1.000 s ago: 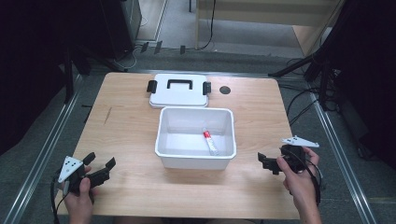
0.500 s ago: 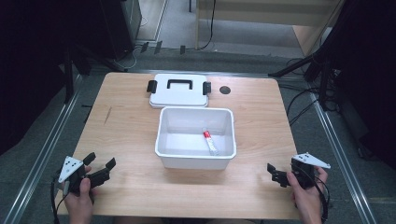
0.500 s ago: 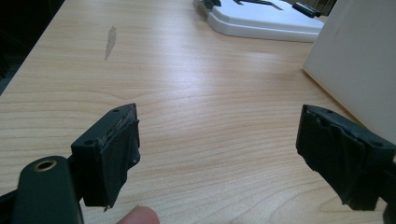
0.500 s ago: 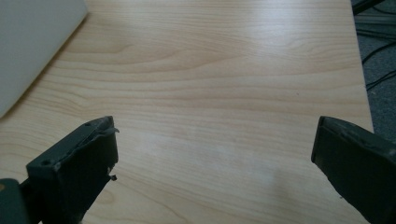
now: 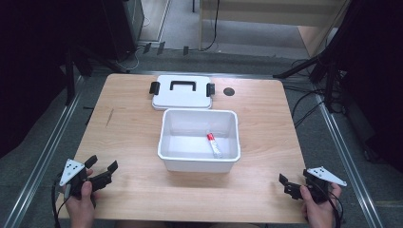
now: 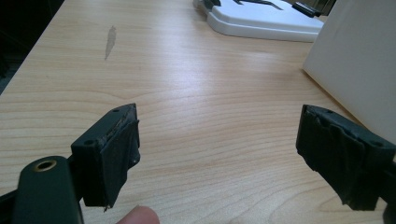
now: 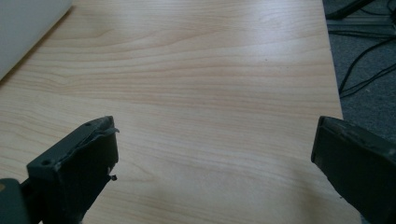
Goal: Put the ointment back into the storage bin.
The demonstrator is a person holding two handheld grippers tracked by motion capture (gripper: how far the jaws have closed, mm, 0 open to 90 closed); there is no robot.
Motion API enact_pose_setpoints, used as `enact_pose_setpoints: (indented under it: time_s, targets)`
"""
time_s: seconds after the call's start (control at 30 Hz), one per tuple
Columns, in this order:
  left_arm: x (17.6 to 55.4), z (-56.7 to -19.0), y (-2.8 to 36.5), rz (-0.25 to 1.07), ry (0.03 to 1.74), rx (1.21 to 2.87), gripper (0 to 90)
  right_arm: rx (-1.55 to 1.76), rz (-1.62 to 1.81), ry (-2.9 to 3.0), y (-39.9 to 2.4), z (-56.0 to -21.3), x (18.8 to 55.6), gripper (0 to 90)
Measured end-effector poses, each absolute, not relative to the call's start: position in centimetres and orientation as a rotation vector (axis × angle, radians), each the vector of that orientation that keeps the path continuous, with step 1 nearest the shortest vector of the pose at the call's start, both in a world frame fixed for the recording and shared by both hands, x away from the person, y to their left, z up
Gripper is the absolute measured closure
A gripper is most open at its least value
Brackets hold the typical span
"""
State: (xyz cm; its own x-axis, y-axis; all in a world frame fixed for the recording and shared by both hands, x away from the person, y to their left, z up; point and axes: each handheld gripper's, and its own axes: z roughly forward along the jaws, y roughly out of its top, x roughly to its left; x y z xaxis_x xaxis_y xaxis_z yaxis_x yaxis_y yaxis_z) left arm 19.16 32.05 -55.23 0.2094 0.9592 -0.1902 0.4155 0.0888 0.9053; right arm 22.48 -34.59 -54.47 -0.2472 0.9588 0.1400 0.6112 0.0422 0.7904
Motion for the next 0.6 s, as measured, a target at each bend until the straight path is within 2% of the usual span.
enact_pose_setpoints:
  time_s: [0.53, 0.6]
  targets:
    - [19.2, -55.2, 32.0, 0.688, 1.371, 1.496, 14.4, 1.584, 1.175, 1.83, -35.6, -54.8, 21.0, 2.8]
    - [19.2, -55.2, 32.0, 0.69, 1.371, 1.499, 14.4, 1.571, 1.153, 1.835, -35.4, -54.8, 21.0, 6.1]
